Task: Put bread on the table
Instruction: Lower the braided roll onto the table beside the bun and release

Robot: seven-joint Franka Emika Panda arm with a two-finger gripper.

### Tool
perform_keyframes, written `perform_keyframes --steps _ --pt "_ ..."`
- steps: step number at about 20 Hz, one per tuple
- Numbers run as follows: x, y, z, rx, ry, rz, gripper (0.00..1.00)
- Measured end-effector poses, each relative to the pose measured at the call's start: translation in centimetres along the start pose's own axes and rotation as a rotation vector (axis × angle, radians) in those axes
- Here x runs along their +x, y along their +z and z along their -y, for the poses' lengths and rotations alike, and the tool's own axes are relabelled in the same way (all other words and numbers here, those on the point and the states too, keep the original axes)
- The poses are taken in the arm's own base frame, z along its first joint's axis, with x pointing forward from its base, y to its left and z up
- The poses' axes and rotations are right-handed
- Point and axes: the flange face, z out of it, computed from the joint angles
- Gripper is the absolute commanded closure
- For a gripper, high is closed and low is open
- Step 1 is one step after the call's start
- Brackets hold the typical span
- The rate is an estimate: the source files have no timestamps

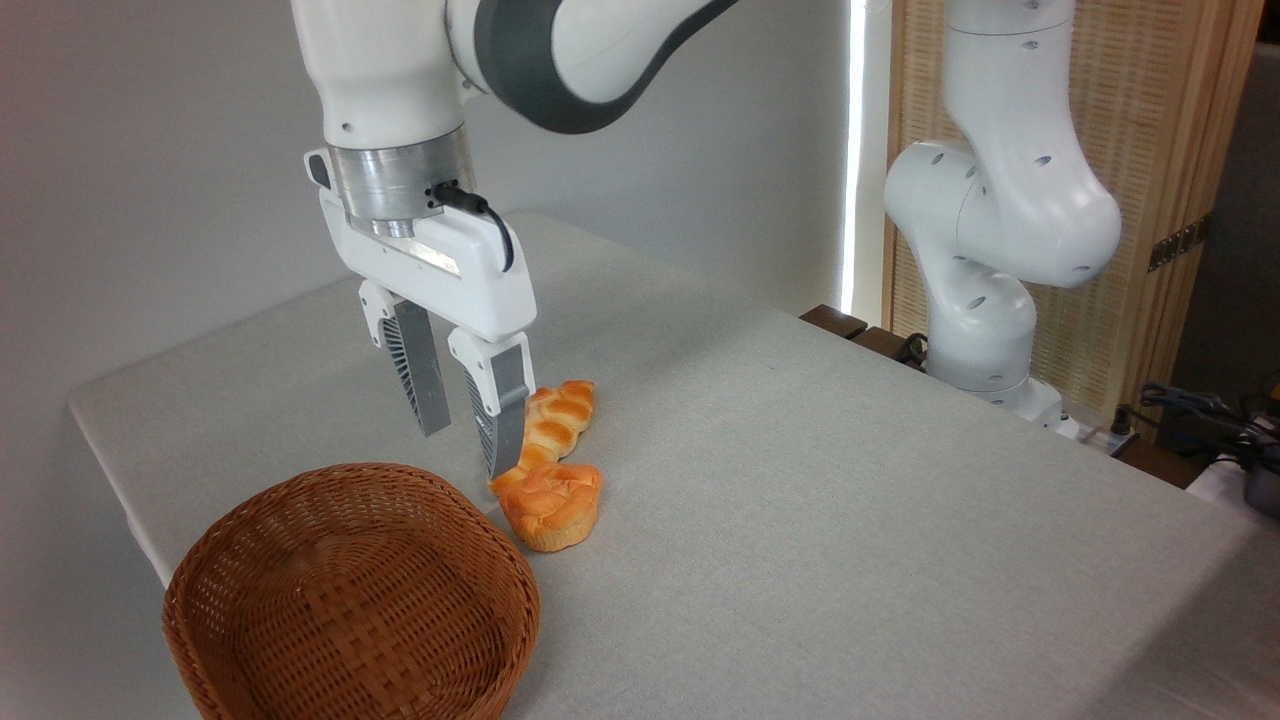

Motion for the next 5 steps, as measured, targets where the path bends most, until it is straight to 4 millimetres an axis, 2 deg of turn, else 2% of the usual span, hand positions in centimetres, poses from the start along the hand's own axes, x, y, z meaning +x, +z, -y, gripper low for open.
perform_keyframes --steps 2,5 --pt "-0.51 -0.46 0.96 0.007 0.001 -0.007 0.0" --pt "-0.7 -0.51 1.27 0.008 -0.001 -0.007 0.0"
